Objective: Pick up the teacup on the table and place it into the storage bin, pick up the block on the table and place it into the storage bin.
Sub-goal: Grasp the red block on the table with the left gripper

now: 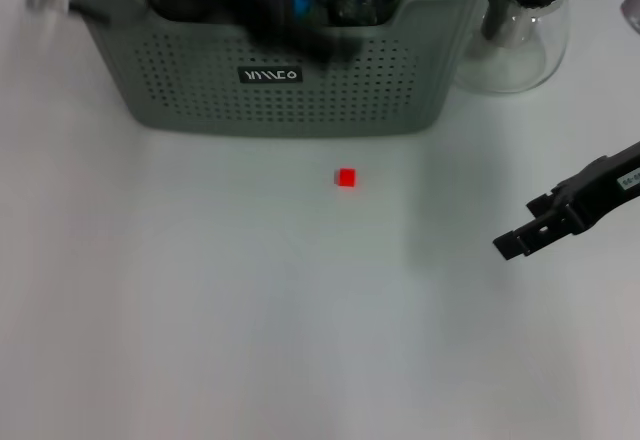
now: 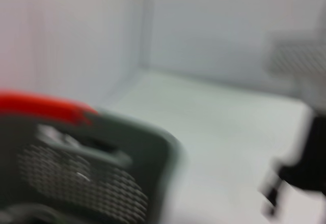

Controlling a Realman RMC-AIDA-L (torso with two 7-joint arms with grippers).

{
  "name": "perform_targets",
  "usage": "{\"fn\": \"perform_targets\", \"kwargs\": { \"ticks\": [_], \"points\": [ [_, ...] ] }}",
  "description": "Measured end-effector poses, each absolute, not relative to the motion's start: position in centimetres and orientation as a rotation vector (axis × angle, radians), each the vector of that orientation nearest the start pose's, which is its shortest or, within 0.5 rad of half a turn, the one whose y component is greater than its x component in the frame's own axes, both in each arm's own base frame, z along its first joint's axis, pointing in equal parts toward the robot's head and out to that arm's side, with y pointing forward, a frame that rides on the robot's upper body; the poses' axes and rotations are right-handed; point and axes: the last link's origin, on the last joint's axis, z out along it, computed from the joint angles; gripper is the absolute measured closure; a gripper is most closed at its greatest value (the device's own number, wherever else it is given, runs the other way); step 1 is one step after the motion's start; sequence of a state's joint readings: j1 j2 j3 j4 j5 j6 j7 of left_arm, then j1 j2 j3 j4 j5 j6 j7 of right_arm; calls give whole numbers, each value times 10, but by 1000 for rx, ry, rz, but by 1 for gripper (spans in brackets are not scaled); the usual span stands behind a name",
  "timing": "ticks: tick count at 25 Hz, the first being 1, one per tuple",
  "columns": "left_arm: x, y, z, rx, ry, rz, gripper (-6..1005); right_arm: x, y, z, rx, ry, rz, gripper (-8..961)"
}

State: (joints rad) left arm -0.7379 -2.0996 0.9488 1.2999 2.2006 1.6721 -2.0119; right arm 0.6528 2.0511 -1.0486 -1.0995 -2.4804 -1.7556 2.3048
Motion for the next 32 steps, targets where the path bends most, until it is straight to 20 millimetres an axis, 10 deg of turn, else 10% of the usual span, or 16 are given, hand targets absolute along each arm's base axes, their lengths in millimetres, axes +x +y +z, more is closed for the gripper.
{"fn": "perform_targets", "kwargs": {
  "ticks": [8, 17, 32],
  "points": [
    [-132, 343, -16, -3054, -312, 156, 211, 229, 345, 33, -2758, 1220, -302, 25],
    [-143, 365, -81, -3031, -77, 275, 212, 235, 345, 31, -2750, 1248, -293, 26],
    [-151, 386, -109, -2928, 7, 361, 225, 240, 344, 28, -2744, 1262, -289, 25]
  ]
}}
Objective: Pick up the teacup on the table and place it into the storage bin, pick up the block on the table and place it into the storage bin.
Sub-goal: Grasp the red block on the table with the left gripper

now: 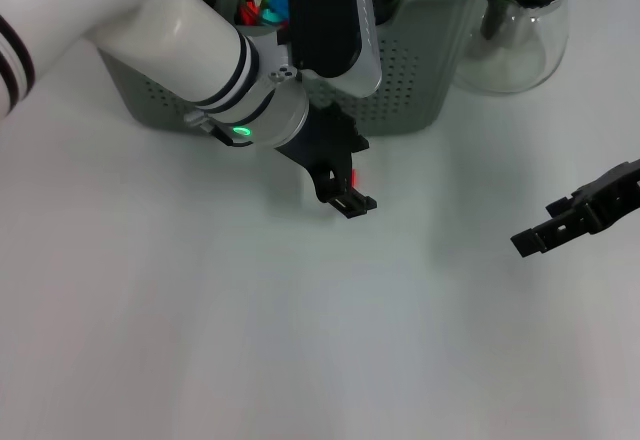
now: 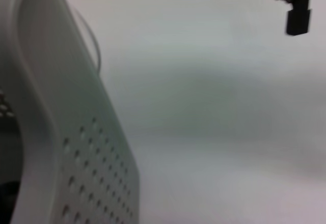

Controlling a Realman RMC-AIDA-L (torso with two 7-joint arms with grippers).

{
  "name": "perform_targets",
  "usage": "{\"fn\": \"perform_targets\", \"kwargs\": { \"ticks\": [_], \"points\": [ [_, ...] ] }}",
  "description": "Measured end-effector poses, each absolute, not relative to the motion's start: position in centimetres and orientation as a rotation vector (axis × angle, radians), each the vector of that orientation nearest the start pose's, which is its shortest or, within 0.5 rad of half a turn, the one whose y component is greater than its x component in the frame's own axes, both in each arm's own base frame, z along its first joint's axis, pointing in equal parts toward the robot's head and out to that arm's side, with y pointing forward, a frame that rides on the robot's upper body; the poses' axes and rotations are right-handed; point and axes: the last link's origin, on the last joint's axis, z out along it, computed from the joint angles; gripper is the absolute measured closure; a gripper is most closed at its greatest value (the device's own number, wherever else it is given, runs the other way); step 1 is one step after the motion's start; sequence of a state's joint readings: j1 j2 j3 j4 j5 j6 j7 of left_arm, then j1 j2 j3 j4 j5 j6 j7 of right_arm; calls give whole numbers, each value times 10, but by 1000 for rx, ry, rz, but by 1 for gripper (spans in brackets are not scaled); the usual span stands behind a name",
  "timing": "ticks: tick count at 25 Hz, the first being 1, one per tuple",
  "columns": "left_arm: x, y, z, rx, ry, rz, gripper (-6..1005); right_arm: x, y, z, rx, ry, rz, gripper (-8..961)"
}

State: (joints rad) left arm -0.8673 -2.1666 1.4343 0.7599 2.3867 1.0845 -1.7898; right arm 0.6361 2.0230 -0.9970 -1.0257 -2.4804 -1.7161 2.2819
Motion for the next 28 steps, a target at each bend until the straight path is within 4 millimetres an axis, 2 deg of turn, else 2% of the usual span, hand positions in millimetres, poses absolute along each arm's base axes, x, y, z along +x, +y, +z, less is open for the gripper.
{"fn": "perform_targets", "kwargs": {
  "ticks": [15, 20, 28],
  "points": [
    [-160, 392, -116, -2875, 9, 405, 308, 242, 344, 26, -2747, 1261, -287, 28],
    [-158, 391, -118, -2877, 22, 414, 516, 241, 345, 26, -2746, 1254, -284, 29],
    [-163, 391, -123, -2871, 19, 439, 506, 241, 344, 24, -2751, 1261, -285, 27]
  ]
}}
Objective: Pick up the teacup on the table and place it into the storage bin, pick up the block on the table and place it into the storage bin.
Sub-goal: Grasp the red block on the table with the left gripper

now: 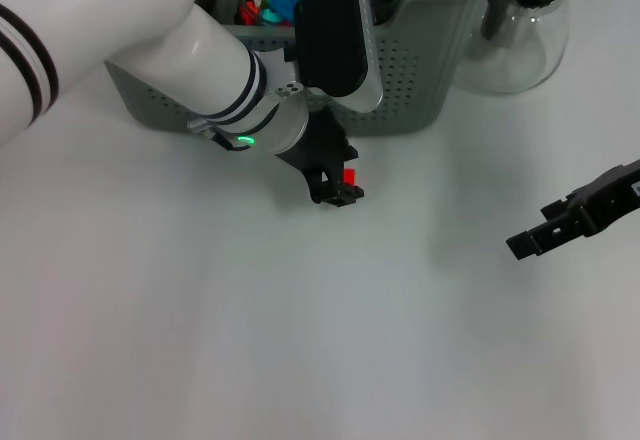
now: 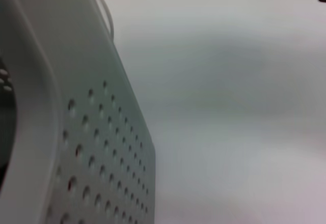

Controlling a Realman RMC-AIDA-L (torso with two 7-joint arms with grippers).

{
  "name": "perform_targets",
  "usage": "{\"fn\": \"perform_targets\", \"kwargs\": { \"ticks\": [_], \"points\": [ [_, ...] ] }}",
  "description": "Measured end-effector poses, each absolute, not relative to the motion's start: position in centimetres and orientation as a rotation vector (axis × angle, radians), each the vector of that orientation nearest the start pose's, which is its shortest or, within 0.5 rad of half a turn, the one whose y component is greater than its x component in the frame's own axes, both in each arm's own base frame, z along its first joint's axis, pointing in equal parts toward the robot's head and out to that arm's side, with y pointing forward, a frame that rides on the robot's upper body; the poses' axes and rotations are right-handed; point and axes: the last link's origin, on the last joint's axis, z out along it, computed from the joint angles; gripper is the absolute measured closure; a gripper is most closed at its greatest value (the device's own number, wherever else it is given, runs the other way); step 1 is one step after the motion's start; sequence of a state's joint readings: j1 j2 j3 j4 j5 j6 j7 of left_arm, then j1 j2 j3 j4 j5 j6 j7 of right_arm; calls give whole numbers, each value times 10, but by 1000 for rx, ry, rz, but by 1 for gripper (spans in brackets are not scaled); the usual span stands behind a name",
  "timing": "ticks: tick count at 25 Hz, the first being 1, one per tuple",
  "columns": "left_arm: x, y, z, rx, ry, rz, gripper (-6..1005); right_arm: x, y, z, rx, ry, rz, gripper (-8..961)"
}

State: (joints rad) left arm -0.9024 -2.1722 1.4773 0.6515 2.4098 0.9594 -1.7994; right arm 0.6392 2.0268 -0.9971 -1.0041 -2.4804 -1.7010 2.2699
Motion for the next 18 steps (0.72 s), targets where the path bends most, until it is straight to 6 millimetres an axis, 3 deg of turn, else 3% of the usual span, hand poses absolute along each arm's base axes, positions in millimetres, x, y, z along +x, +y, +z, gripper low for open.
{"fn": "perform_targets", "kwargs": {
  "ticks": [11, 18],
  "points": [
    [-163, 391, -123, -2871, 9, 435, 515, 242, 345, 25, -2752, 1254, -287, 28],
    [-163, 391, -123, -2874, 7, 442, 696, 243, 344, 25, -2750, 1257, -289, 28]
  ]
}}
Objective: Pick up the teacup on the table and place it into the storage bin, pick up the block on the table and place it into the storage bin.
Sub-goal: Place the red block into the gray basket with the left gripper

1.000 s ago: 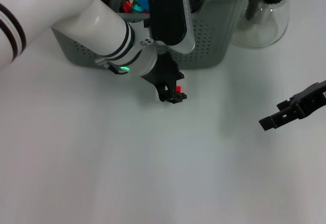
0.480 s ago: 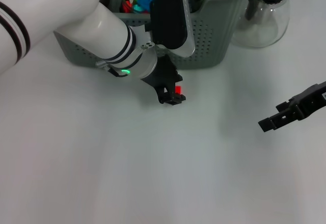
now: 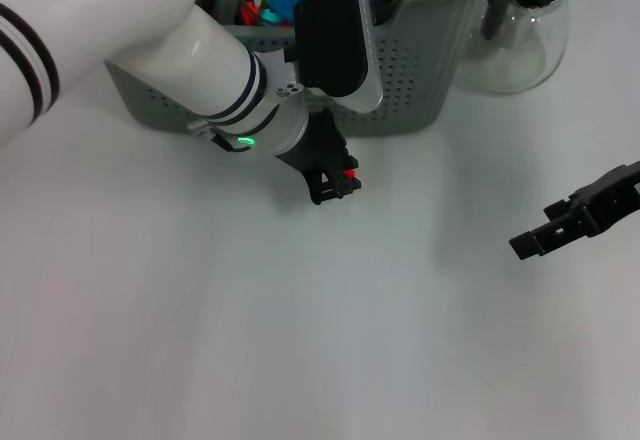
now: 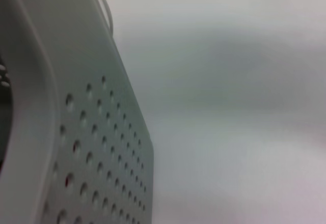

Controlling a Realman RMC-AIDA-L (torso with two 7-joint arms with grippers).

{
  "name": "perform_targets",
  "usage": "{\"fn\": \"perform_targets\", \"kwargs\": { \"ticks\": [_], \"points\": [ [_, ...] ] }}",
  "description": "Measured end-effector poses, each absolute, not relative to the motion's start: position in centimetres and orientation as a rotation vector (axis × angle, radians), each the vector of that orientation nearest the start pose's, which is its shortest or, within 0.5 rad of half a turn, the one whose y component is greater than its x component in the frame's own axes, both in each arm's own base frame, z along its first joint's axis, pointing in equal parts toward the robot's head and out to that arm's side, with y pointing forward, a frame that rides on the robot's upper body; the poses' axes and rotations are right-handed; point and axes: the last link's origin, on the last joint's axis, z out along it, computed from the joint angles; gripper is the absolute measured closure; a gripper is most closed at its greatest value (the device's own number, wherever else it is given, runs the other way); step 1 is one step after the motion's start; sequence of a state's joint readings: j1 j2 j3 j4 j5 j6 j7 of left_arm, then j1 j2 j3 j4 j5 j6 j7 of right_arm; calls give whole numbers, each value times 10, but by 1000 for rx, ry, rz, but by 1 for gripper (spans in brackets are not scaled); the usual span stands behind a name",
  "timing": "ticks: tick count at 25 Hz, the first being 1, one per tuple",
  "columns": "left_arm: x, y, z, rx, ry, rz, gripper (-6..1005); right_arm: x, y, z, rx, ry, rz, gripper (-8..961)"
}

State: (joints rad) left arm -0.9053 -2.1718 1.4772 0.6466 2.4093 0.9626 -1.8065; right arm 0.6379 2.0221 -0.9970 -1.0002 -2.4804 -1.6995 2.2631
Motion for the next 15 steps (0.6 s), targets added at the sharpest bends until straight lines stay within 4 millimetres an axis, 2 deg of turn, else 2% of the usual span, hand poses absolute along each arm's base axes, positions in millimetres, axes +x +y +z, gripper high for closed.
{"fn": "perform_targets", "kwargs": {
  "ticks": [4, 9, 12, 15],
  "points": [
    [-163, 391, -121, -2879, 7, 460, 803, 243, 344, 25, -2750, 1256, -289, 27],
    [-156, 386, -113, -2911, -14, 437, 806, 244, 345, 26, -2747, 1257, -291, 28],
    [-148, 381, -97, -2956, -114, 371, 809, 244, 345, 27, -2745, 1260, -292, 28],
    [-138, 376, -70, -3015, -302, 243, 811, 244, 345, 28, -2742, 1261, -293, 27]
  ]
}}
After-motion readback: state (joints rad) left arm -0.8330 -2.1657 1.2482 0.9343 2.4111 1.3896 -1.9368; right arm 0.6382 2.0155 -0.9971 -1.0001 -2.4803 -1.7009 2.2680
